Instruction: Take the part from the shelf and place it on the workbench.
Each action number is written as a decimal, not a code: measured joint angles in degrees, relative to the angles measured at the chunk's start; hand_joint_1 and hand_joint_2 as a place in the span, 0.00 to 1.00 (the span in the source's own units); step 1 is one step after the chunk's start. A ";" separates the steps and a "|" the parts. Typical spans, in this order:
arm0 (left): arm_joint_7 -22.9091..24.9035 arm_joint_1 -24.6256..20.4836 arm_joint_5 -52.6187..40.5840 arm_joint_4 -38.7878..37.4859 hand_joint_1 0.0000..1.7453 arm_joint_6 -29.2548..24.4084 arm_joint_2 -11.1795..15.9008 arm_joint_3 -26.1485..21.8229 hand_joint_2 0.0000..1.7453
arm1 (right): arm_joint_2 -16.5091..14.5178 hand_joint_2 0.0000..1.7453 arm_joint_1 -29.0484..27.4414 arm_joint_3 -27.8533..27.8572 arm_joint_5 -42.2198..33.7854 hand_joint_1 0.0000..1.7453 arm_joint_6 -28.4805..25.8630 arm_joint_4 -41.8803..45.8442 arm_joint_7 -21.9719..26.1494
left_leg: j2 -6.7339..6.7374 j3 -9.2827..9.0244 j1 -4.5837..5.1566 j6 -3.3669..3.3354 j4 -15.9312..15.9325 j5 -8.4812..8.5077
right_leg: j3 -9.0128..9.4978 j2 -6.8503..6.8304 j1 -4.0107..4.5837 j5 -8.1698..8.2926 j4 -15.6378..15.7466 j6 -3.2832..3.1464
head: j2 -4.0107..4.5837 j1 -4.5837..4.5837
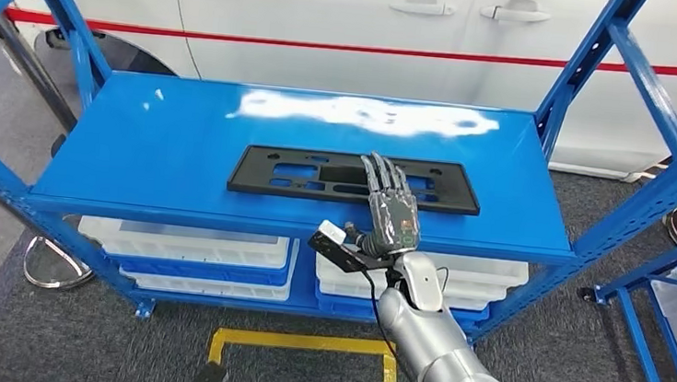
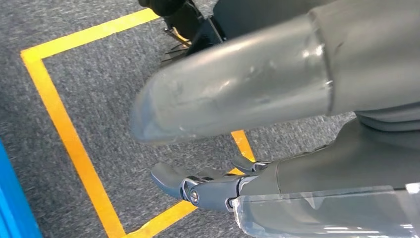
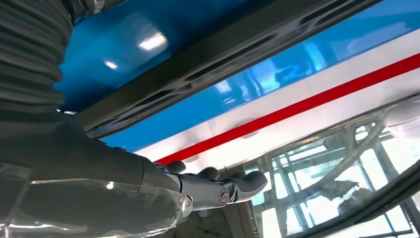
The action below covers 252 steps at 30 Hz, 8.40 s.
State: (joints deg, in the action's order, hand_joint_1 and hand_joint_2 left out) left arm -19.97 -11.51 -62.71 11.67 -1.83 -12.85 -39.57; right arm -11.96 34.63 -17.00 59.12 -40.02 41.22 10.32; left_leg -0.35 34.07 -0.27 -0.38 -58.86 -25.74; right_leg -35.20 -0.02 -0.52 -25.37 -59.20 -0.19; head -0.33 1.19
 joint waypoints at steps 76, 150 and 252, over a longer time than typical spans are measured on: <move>-0.53 -0.80 1.03 0.02 0.00 -0.63 0.18 0.35 0.00 | -0.07 1.00 1.27 1.72 -1.85 0.00 -0.06 -2.35 1.07 | -0.13 -1.38 -0.03 -0.95 0.15 -1.30 | -2.31 0.30 0.07 1.50 -0.76 0.64 | 0.00 0.00; -4.35 -0.91 4.31 0.02 0.00 -1.56 0.14 -0.67 0.00 | 1.72 1.00 2.06 2.18 -6.95 1.00 0.01 -1.50 3.30 | 0.13 2.07 -0.71 1.03 -6.71 -2.41 | 0.54 0.10 -0.17 0.14 0.39 -1.10 | 0.00 0.03; -0.48 1.24 8.87 0.02 0.00 -2.53 -0.04 -2.21 1.00 | 1.91 1.00 -2.43 -21.38 -21.18 1.00 8.79 40.04 4.95 | 0.04 -0.19 -0.36 -1.78 1.24 1.11 | -3.07 0.12 0.01 -6.00 -7.92 0.94 | 0.00 -0.06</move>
State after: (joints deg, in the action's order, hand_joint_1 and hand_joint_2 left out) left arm -20.45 -10.27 -53.84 11.69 -4.35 -12.89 -41.77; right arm -10.05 32.20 -38.38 37.94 -31.23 81.26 15.26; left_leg -0.30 33.88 -0.62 -2.15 -57.62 -24.64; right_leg -38.27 0.10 -0.51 -31.37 -67.12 0.75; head -0.33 1.13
